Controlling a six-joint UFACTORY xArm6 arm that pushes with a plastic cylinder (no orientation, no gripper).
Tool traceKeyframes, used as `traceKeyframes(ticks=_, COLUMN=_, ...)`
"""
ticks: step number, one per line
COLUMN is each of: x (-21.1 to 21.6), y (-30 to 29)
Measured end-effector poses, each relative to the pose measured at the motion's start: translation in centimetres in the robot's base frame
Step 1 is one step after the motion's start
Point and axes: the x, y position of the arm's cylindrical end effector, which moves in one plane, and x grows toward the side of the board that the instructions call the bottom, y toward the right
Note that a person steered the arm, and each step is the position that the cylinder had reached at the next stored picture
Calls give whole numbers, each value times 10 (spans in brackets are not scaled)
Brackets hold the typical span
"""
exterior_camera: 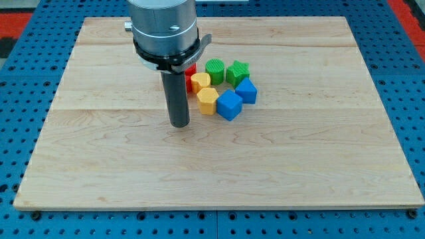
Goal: Separate the hexagon and the red star from the blocks
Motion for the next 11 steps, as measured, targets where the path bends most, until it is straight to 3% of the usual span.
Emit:
traceKeyframes(ticks=2, x=1, y=29)
traceKeyframes(ticks=3, x=-11, y=91)
traceKeyframes(ticks=4, x=-35, y=40)
traceKeyframes(ticks=5, x=-99, y=-18)
traceKeyframes(ticks=6, x=-141, y=-21)
traceKeyframes(ticks=7, x=-127, y=10)
traceKeyframes(ticks=8, x=-83, y=14)
traceKeyframes(ticks=9, x=-72, y=-29)
traceKeyframes(ticks=11, x=-75, y=-4)
